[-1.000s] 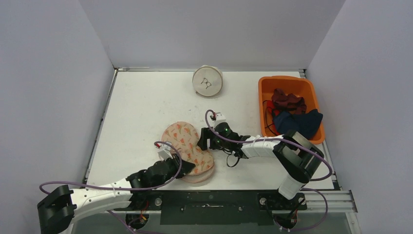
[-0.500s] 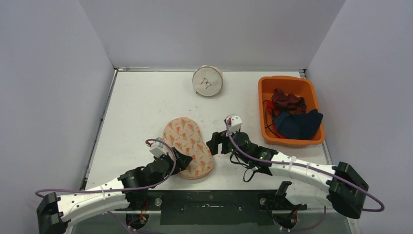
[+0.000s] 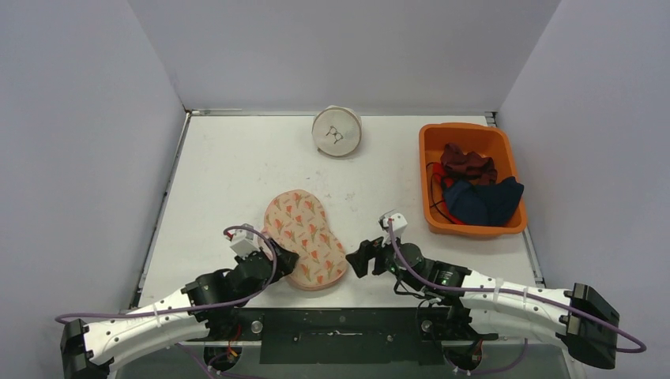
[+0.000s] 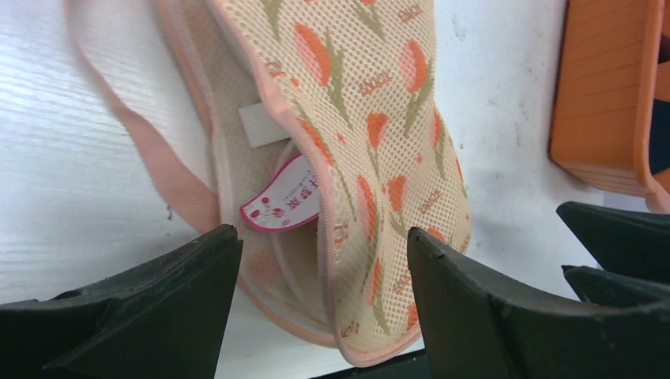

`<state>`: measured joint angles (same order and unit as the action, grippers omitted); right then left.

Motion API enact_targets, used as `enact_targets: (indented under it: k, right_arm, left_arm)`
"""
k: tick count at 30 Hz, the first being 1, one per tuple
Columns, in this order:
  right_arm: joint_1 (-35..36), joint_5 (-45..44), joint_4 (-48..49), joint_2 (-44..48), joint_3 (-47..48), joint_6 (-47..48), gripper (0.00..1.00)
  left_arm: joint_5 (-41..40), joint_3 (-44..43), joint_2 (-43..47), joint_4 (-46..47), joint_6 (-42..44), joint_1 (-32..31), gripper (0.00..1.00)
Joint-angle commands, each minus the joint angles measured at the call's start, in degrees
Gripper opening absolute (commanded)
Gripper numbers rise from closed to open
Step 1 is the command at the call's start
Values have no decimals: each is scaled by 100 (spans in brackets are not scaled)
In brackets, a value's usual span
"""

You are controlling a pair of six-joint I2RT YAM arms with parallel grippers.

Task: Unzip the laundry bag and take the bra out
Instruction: Open the laundry bag at the center of the board.

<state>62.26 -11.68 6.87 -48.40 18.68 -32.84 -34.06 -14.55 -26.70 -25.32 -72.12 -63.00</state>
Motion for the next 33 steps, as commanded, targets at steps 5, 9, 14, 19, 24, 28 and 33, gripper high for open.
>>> enact_targets:
  k: [5,9,14,19,24,28,33]
  right_arm:
    - [325,-241,632,-365,-1,-159,79]
    - [366,-294,628,-372,4,-153,78]
    - [374,-334,553,-330,-13,-148,78]
    - [400,-343,492,-234,-77,-189,78]
    - [418,-352,527,-222,-165,-247,78]
    - [459,-350,618,-261,-259,-320,77]
    - [695,-614,614,-29,-408,-437,77]
  left_arm:
    - [-378,-589,186,-649,-132,30,60]
    - [-330,-698,123,-332,107,29,45]
    - [-253,-954,-341,-99,374,31,28]
    - [-181,-1168,-637,236,687,40,14]
    - [-20,-1425,-965,468,1115,187,0]
    - [494,-1534,-1301,869,1598,494,0]
    - [1612,-1885,-1840,1395,2277,1103,0]
